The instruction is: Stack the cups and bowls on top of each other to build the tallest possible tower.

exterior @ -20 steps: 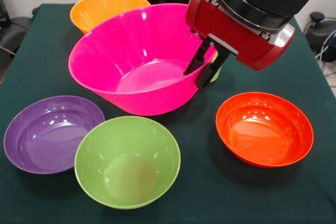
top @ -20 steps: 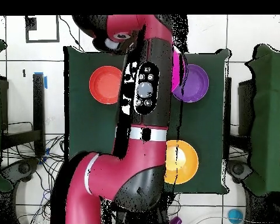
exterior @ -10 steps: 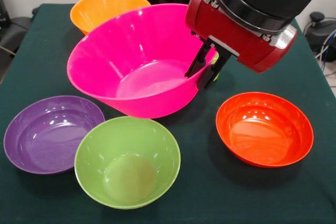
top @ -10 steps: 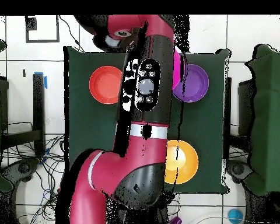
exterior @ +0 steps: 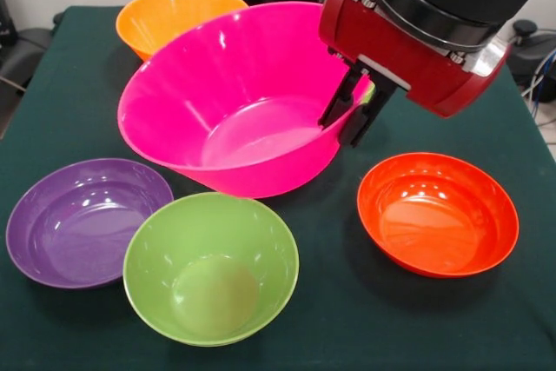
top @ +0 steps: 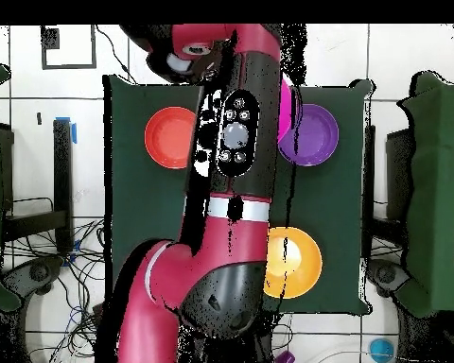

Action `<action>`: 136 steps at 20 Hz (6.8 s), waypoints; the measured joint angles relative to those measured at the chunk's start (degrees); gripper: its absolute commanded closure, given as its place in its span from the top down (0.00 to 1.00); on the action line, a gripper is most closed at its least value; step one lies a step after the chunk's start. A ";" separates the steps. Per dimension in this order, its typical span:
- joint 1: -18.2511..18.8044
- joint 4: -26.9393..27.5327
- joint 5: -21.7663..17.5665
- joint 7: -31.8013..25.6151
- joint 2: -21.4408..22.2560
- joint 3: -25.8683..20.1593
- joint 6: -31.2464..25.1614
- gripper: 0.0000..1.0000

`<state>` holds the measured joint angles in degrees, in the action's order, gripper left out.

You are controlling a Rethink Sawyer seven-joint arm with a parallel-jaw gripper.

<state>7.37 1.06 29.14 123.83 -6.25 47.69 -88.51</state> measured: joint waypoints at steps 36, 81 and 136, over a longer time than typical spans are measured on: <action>7.13 1.22 31.63 -10.57 -4.46 29.83 7.48 0.00; 10.56 1.25 38.22 -15.53 -7.54 36.82 13.00 0.00; 6.43 0.85 19.65 -15.53 -7.53 18.91 12.99 0.00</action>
<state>13.79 1.90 48.79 108.31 -13.78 66.59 -75.52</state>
